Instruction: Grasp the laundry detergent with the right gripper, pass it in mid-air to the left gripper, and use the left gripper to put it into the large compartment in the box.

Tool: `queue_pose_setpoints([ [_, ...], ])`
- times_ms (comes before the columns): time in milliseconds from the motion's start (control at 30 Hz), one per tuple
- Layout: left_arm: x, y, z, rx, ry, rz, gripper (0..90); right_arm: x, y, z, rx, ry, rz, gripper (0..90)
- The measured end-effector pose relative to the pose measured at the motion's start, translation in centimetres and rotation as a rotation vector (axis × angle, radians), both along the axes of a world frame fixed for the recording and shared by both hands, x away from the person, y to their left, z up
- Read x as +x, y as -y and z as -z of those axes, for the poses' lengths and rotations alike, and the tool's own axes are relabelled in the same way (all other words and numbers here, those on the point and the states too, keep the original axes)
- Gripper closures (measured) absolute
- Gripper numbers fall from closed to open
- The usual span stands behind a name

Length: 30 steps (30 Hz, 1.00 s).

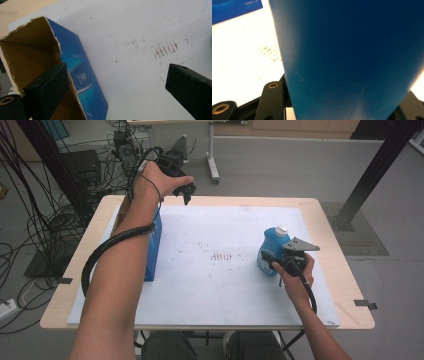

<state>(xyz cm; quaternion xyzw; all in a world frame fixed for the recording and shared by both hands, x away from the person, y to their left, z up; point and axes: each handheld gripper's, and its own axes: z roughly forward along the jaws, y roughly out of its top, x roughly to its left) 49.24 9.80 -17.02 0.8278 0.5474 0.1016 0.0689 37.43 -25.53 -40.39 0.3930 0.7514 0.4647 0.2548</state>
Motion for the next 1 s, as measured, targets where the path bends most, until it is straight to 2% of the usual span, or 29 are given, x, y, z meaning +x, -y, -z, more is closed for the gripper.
queue_pose_setpoints([
  [233,0.0,0.2,-0.2,0.002,-0.001,0.02,5.5,0.5,0.2,-1.4,0.0,-0.013,-0.015,44.0],
  [333,0.1,0.3,-0.4,0.001,0.002,0.03,5.5,0.9,0.3,-2.1,0.016,-0.028,-0.019,44.0],
  [567,0.1,0.8,-1.8,-0.023,0.021,0.096,5.4,2.0,-0.1,-4.1,0.024,-0.046,-0.061,44.0],
  [767,-0.2,1.0,-3.2,-0.007,0.03,0.18,5.2,3.3,-0.8,-5.9,0.032,-0.071,-0.113,43.9],
  [867,-0.4,0.9,-3.7,0.007,0.027,0.208,5.2,4.0,-1.2,-6.9,0.041,-0.087,-0.135,43.9],
  [1000,-0.8,0.5,-4.2,0.016,0.024,0.231,5.2,4.9,-2.0,-7.9,0.029,-0.098,-0.176,43.9],
])
